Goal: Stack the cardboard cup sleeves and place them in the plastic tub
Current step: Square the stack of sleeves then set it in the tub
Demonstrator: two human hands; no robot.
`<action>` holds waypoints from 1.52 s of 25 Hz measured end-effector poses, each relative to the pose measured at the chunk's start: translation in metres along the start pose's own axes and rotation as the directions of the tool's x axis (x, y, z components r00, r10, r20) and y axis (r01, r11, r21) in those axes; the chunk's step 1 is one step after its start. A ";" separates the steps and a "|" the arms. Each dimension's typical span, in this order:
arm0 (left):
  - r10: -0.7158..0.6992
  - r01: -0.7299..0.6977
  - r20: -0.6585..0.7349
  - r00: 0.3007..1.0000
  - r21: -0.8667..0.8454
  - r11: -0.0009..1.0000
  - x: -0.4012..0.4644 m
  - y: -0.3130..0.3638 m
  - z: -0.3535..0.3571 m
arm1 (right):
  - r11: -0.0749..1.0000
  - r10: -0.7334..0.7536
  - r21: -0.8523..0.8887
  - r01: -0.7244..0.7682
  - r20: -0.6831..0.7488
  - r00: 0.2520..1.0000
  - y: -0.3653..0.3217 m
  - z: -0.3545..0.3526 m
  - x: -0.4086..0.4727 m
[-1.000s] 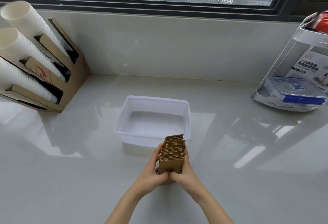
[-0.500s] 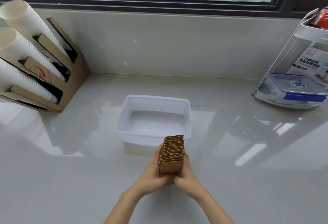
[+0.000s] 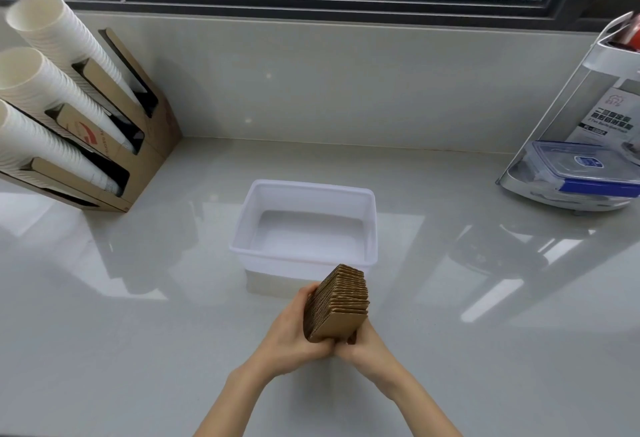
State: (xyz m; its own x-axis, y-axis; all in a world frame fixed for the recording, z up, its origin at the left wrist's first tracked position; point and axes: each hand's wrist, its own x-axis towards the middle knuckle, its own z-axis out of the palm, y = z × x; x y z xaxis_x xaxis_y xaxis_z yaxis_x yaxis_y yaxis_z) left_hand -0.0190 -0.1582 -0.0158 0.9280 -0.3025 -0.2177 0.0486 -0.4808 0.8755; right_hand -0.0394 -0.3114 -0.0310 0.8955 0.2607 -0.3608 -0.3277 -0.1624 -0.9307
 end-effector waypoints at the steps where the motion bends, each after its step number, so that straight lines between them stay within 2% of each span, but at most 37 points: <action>1: 0.011 -0.011 -0.002 1.000 0.011 1.000 -0.001 0.000 -0.003 | 1.000 -0.002 -0.005 0.002 -0.004 1.000 -0.002 -0.001 -0.001; 4: 0.036 -0.034 -0.011 0.999 0.124 0.992 -0.002 -0.006 -0.016 | 0.999 -0.025 -0.042 0.024 -0.019 1.000 -0.008 -0.012 -0.006; 6: 0.061 -0.060 0.004 0.998 0.241 0.969 -0.001 -0.010 -0.025 | 0.984 -0.058 -0.174 0.051 -0.040 0.997 -0.013 -0.022 -0.007; 10: 0.060 -0.128 0.141 0.988 0.541 0.831 0.005 0.000 -0.034 | 0.887 -0.185 -0.429 0.169 0.006 0.983 -0.026 -0.024 -0.004; 13: 0.051 -0.164 0.201 0.978 0.603 0.781 0.009 0.003 -0.031 | 0.859 -0.206 -0.476 0.187 0.014 0.979 -0.026 -0.019 0.000; 16: 0.053 -0.160 0.201 0.978 0.561 0.812 0.011 -0.002 -0.025 | 0.858 -0.184 -0.490 0.156 -0.008 0.983 -0.022 -0.023 0.001; 19: 0.030 -0.089 0.149 0.988 0.406 0.910 0.009 -0.009 -0.018 | 0.868 -0.155 -0.481 0.125 -0.022 0.988 -0.013 -0.027 0.001; 23: -0.001 -0.021 0.094 0.996 0.238 0.971 0.003 -0.023 -0.019 | 0.887 -0.121 -0.453 0.091 -0.036 0.992 -0.004 -0.024 0.004; 30: -0.055 0.042 0.079 0.995 0.157 0.987 -0.002 -0.027 -0.021 | 0.846 -0.159 -0.520 0.120 -0.029 0.987 0.000 -0.023 0.008; 34: -0.011 0.008 0.019 1.000 0.145 0.989 0.001 -0.020 -0.024 | 0.851 -0.189 -0.509 0.133 -0.061 0.980 -0.001 -0.024 0.011; 38: -0.045 0.034 0.100 0.994 0.112 0.993 -0.001 -0.029 -0.029 | 0.857 -0.167 -0.502 0.114 -0.061 0.984 0.003 -0.023 0.009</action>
State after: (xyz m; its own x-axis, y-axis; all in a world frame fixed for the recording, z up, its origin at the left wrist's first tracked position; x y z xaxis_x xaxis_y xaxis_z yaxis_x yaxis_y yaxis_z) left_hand -0.0110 -0.1202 -0.0282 0.8833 -0.3611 -0.2991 0.0386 -0.5797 0.8139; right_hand -0.0252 -0.3312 -0.0358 0.9543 0.2258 -0.1959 -0.0270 -0.5875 -0.8088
